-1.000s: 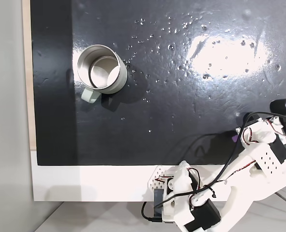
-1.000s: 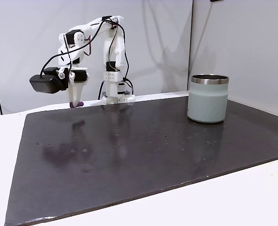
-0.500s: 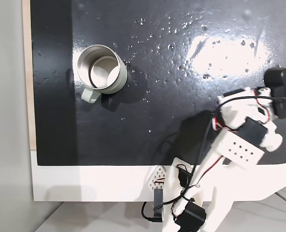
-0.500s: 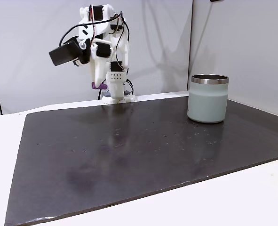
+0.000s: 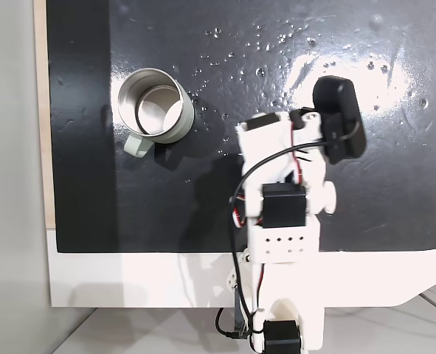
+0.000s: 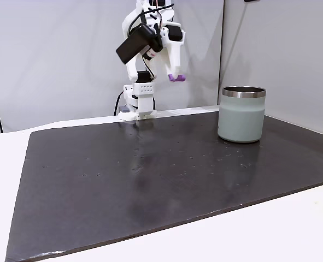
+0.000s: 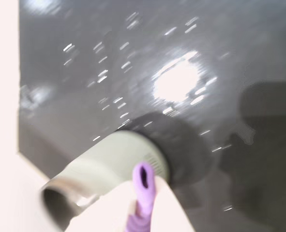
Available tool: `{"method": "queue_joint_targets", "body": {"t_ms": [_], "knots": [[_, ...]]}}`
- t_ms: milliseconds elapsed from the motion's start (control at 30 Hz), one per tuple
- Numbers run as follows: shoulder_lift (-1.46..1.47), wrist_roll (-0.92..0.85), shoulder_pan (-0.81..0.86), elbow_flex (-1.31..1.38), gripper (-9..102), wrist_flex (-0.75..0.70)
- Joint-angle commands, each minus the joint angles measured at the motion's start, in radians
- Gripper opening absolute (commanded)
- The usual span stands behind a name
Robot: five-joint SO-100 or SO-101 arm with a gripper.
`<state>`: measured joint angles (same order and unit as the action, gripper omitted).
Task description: Grasp a pengrip and put it in the cup.
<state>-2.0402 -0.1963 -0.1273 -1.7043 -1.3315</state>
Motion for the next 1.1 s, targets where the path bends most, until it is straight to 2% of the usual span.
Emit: {"method": "queue_joint_targets", "body": {"t_ms": [0, 233, 600, 967, 1000, 1067], "knots": [[0.035, 0.109, -0.067, 0.121, 0, 0.040], [0.114, 0.167, -0.230, 0.167, 0, 0.198], [0.255, 0.256, -0.426, 0.236, 0, 0.290], [0.284, 0.253, -0.446, 0.276, 0, 0.284], [0.284, 0.245, -0.446, 0.276, 1, 0.279], [0.284, 0.189, -0.449, 0.275, 12, 0.268]]}}
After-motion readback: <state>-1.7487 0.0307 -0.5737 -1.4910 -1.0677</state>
